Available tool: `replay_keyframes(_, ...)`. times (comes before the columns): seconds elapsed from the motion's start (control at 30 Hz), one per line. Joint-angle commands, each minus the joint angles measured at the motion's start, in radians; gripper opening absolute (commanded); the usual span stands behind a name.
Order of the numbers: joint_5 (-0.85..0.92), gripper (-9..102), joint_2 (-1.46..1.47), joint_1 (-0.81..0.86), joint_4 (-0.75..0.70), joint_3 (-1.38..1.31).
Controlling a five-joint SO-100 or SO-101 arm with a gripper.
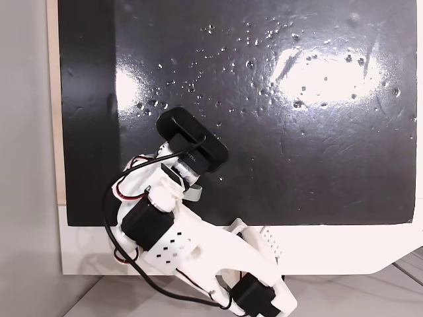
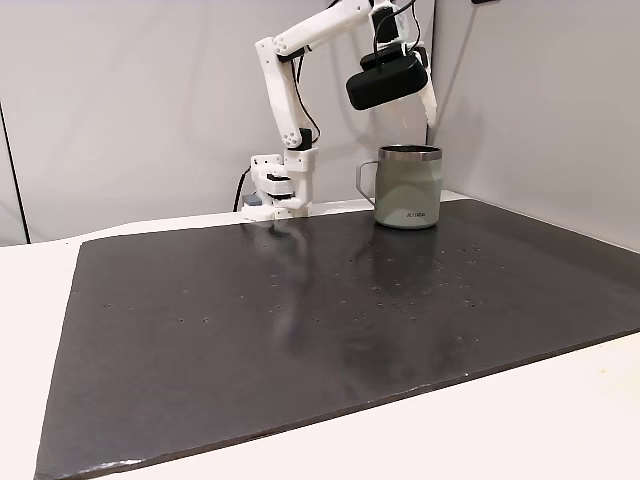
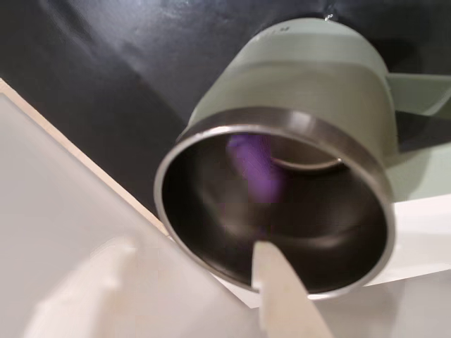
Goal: Grasp a pengrip and put it in the cup.
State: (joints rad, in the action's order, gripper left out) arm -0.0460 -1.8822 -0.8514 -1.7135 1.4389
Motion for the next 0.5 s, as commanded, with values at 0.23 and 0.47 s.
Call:
replay_keyframes(0.23,0.012,29,-0.049,-0.017,0.037,-0.008)
replay_keyframes(0.47,0.017,29,-0.063,-0.017,0.034,0.009)
